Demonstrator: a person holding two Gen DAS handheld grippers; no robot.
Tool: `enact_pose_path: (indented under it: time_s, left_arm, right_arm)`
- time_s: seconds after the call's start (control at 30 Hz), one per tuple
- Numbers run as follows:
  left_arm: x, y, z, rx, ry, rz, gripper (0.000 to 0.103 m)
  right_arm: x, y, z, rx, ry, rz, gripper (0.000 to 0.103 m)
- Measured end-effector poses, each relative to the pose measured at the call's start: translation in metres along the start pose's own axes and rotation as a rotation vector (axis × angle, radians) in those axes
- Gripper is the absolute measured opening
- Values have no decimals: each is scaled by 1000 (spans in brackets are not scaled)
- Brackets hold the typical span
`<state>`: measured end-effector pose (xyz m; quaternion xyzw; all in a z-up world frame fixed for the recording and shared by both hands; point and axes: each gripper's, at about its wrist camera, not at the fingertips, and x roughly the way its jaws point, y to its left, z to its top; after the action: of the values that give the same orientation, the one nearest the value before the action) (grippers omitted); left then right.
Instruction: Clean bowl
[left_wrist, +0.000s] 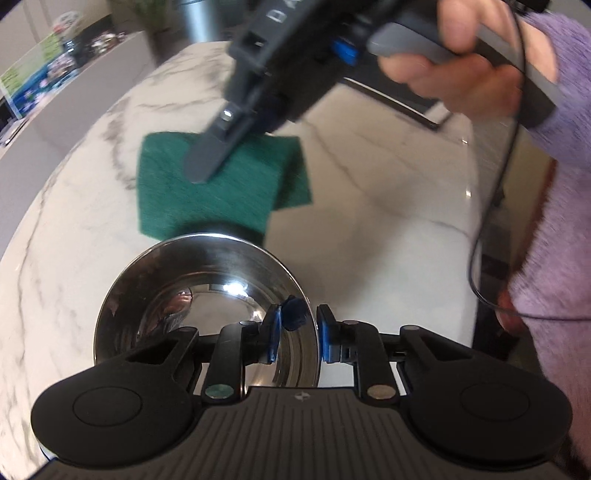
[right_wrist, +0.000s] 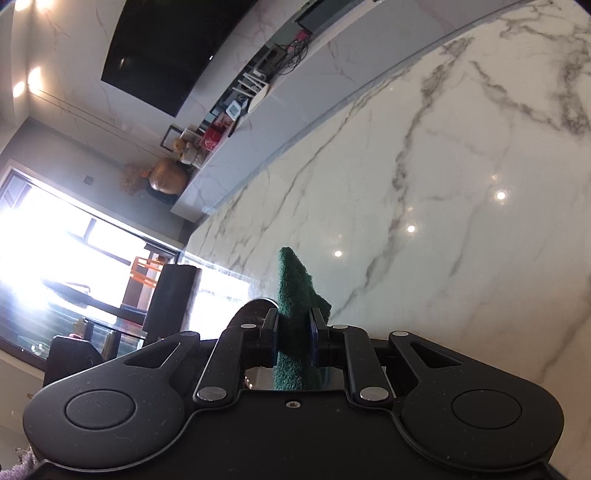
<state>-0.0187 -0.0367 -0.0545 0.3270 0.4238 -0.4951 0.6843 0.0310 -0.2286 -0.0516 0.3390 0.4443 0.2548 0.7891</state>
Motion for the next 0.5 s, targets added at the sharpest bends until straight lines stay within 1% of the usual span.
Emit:
enact_pose_path:
  time_s: [0.27,0.37,0.5]
  left_arm:
    - [-2,-7,-4,36,-5,-21,19]
    - [0,-6,-4,48,-3,-31,19]
    - [1,-5,-3,54,-1,-39,19]
  right_arm:
    - [20,2,-8,-30,80,-45,15]
    - [20,2,-9,-29,79,-41,15]
    - [9,4,-5,-23,45,-4,15]
